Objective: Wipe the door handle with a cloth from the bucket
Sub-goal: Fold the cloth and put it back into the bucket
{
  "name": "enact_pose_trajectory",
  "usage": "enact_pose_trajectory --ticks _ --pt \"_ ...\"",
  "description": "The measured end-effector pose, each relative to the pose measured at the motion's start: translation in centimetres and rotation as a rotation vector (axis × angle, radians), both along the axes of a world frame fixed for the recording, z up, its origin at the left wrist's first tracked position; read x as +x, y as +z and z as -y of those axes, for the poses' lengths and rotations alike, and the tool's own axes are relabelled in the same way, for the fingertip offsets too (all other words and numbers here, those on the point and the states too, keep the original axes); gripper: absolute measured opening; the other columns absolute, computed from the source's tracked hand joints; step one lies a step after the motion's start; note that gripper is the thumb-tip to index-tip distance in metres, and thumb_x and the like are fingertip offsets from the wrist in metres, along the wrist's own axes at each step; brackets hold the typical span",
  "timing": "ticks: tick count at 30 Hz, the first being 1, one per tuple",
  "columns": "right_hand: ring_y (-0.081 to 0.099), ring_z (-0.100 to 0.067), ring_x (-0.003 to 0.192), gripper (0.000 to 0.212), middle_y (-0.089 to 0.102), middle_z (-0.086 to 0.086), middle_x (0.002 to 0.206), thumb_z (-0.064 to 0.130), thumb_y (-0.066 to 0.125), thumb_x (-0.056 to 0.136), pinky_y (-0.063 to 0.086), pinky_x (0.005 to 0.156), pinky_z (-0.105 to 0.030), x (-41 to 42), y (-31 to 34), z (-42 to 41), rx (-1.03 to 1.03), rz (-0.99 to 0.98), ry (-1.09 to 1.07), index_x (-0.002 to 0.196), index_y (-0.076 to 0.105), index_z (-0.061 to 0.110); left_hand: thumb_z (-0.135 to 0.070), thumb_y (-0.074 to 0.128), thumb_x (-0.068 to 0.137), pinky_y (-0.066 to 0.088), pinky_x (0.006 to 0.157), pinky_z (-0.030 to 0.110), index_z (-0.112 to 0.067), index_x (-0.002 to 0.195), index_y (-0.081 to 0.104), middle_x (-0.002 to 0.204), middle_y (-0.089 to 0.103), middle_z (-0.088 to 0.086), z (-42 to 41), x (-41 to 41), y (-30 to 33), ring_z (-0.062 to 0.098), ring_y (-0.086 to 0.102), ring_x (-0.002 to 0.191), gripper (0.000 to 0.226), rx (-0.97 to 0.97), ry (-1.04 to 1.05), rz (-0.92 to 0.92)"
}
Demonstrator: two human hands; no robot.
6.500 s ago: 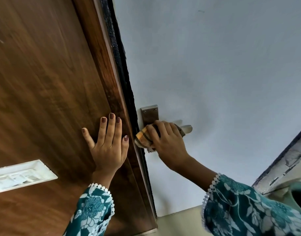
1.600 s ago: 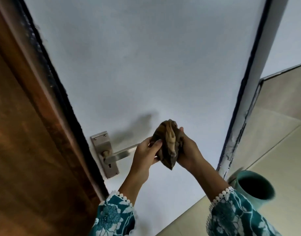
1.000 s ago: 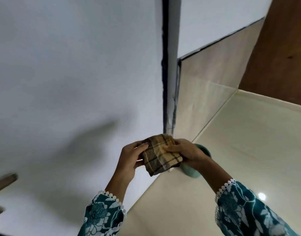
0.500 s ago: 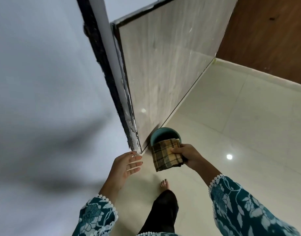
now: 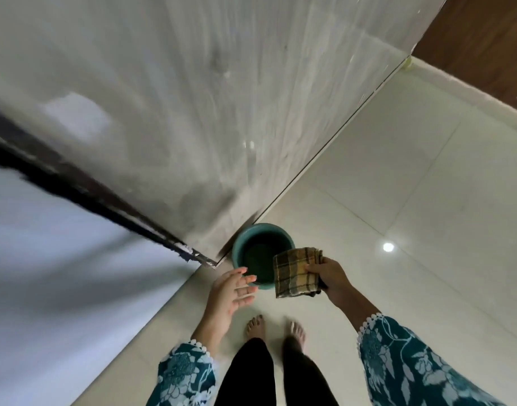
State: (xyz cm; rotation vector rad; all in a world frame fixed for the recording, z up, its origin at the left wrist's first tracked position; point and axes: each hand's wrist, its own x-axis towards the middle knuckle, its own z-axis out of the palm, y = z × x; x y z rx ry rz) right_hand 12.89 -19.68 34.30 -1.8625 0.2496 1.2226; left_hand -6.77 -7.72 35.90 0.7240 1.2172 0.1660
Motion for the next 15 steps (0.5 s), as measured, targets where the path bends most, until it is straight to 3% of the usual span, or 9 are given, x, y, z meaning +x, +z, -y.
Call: enact_pose_trajectory --ticks 2,5,9,11,15 --pt "0.065 -0.036 0.082 0.026 0.069 -0.024 0.098 0.003 0.064 0.079 0.053 0.056 -0.036 1.8 -4.7 -1.6 -0.039 0.021 0.056 0.106 0.065 0.002 -0.015 0.049 0.096 0.054 0.072 0.039 -0.01 0.112 0.057 0.101 0.071 0.016 -0.9 1.8 -3.4 0.029 0.07 0.083 0.019 0.012 0.022 -0.01" --pt "0.066 -0.033 0.092 0.025 0.07 -0.015 0.1 0.01 0.067 0.077 0.058 0.079 -0.047 3.3 -13.8 -4.2 -0.101 0.077 0.142 0.102 0.067 0.013 -0.015 0.049 0.095 0.054 0.075 0.04 -0.01 0.111 0.058 0.1 0.072 0.016 -2.3 3.9 -10.7 0.03 0.071 0.084 0.019 0.032 0.127 -0.017" --pt "0.062 -0.028 0.098 0.024 0.068 -0.009 0.103 0.012 0.063 0.081 0.053 0.089 -0.042 3.5 -29.2 -8.3 -0.144 0.11 0.295 0.105 0.062 0.016 -0.011 0.044 0.095 0.056 0.074 0.037 -0.006 0.116 0.055 0.098 0.073 0.013 -3.4 5.8 -24.1 0.029 0.071 0.086 0.023 0.05 0.227 0.006" --pt "0.061 -0.031 0.1 0.025 0.067 -0.014 0.107 0.008 0.054 0.084 0.053 0.087 -0.039 3.4 -36.2 -10.2 -0.194 0.159 0.364 0.108 0.061 0.011 -0.009 0.043 0.096 0.054 0.076 0.038 -0.006 0.117 0.055 0.1 0.072 0.013 -3.8 6.2 -29.8 0.029 0.07 0.088 0.024 0.061 0.26 0.003" --pt "0.056 -0.035 0.116 0.034 0.062 -0.022 0.123 0.009 0.045 0.092 0.046 0.099 -0.037 2.9 -47.5 -13.0 -0.262 0.207 0.523 0.123 0.058 0.001 -0.011 0.043 0.097 0.053 0.081 0.039 -0.008 0.114 0.057 0.104 0.071 0.014 -5.4 6.4 -37.6 0.029 0.07 0.092 0.022 0.074 0.27 -0.007"
